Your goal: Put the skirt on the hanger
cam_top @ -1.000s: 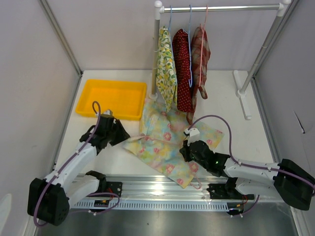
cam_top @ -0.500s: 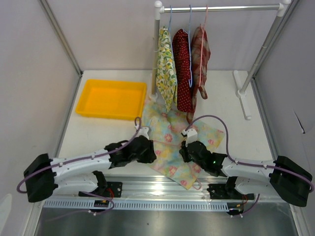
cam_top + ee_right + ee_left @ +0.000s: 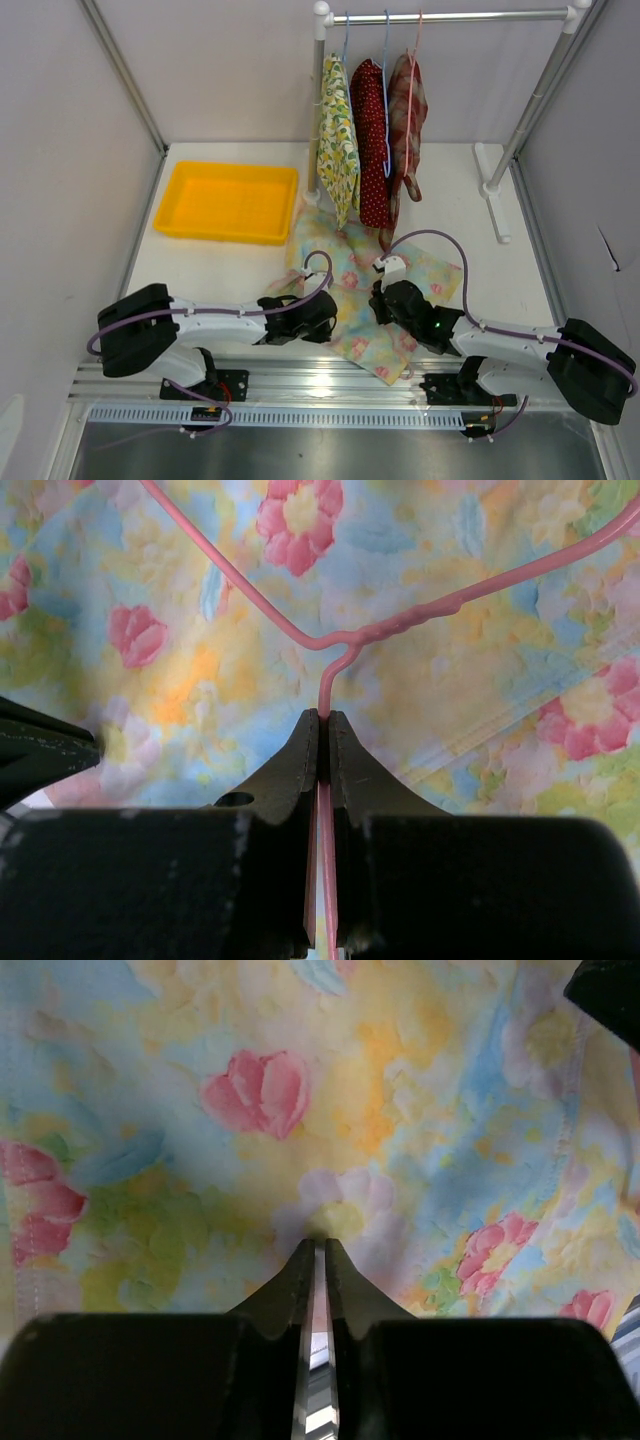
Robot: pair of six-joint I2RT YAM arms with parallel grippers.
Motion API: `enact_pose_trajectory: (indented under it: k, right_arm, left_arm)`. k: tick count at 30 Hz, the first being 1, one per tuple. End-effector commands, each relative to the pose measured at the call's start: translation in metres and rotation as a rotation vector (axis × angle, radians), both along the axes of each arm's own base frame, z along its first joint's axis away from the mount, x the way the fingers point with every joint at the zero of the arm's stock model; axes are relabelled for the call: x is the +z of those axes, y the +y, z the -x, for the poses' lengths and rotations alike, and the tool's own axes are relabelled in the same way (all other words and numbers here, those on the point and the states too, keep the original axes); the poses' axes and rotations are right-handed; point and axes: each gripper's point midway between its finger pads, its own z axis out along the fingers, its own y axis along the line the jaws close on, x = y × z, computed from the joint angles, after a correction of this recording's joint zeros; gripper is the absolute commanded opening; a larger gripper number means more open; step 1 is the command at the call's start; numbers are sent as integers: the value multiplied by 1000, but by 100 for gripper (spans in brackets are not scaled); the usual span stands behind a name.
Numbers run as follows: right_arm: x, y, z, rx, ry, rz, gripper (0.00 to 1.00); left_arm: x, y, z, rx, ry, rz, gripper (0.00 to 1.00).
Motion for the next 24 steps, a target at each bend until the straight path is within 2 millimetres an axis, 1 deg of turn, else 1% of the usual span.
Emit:
enact_pose_trajectory:
  k: [1,4,6,7,8,10,11,12,15,17,18,19,20,22,23,24]
  right_arm:
    - [25,4,-20,-33,-65,-24,0]
    - [27,-3,-29,-60,-76,-22,0]
    - [30,-7,-34,-72,-84,-26,0]
    - [31,-12,-39,-85,-87,-31,0]
    - [32,-14,-41,-92,-93,-32,0]
    - [36,-17,-46,-94,-103,-39,0]
    - [37,-17,-46,-94,-106,-44,0]
    - [39,-15,-47,-90,-112,-53,0]
    - [41,-12,-45,-95,-119,-54,0]
    - [43,-9,-44,-103,-128,-49,0]
    - [43,-8,-43,-111,-124,-54,0]
    - [45,-6,-42,-115,-122,-60,0]
    - [47,1,-37,-105,-120,-67,0]
    - [52,-4,-39,-193,-136,-42,0]
    - [47,-4,-34,-198,-130,0,0]
    - [50,-10,-38,-252,-159,22,0]
  left_arm:
    - [0,0,4,46,39,-3,9]
    - [-10,18,12,66,84,-29,5]
    - [-11,24,15,77,112,-21,3]
    - [-17,33,19,82,123,-37,3]
    - [-10,33,18,90,120,-13,4]
    - [-14,45,21,99,133,-25,4]
    - [-9,45,20,97,127,-10,4]
    - [-8,48,19,102,130,-14,4]
    - [-4,44,20,72,132,1,4]
    - [-2,37,19,53,133,13,2]
    - [-3,35,21,44,144,13,2]
    - [-3,32,21,39,142,21,2]
    - [1,27,19,39,135,37,2]
    - [3,21,18,30,133,49,2]
    - [6,18,18,29,132,49,2]
    - [7,18,18,28,129,46,2]
